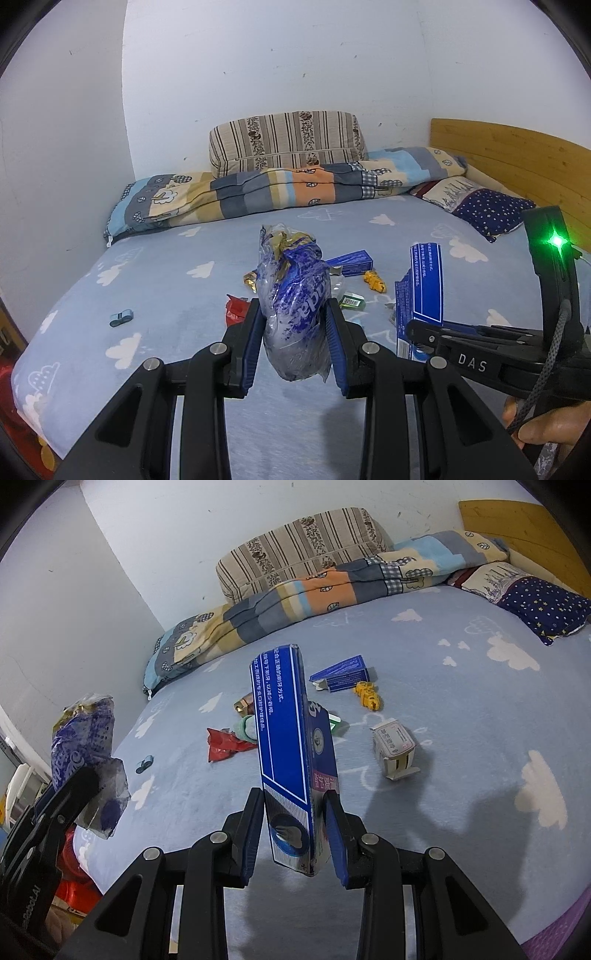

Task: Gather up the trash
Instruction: 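Carry the toothpaste box and wrapper toward the purple bin with both tools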

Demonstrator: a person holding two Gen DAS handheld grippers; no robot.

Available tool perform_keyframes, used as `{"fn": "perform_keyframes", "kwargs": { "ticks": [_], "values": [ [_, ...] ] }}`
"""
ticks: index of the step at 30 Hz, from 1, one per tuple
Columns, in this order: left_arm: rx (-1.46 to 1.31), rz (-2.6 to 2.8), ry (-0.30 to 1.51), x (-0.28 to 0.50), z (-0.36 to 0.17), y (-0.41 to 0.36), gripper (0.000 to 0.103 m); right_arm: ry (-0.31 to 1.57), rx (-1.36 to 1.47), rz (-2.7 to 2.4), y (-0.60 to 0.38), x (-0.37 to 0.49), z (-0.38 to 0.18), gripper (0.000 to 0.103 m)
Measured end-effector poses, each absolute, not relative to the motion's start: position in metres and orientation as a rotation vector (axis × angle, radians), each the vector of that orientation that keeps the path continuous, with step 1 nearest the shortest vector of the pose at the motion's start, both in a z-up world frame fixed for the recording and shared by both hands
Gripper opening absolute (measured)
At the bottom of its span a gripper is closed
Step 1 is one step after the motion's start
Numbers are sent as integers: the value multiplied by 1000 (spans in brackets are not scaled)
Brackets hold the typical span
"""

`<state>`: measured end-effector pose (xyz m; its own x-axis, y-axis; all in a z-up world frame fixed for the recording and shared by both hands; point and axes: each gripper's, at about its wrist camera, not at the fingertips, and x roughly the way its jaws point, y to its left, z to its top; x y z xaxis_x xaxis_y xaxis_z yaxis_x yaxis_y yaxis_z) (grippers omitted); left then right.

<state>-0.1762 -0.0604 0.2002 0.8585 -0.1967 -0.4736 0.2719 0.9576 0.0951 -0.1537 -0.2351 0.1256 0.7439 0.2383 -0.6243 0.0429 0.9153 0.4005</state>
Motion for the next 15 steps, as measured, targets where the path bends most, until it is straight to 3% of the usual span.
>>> {"fn": "perform_keyframes", "kwargs": {
  "ticks": [15],
  "values": [
    [162, -250, 475, -178, 201, -62, 32, 729, 410, 109, -235, -152, 125, 35]
  ]
}}
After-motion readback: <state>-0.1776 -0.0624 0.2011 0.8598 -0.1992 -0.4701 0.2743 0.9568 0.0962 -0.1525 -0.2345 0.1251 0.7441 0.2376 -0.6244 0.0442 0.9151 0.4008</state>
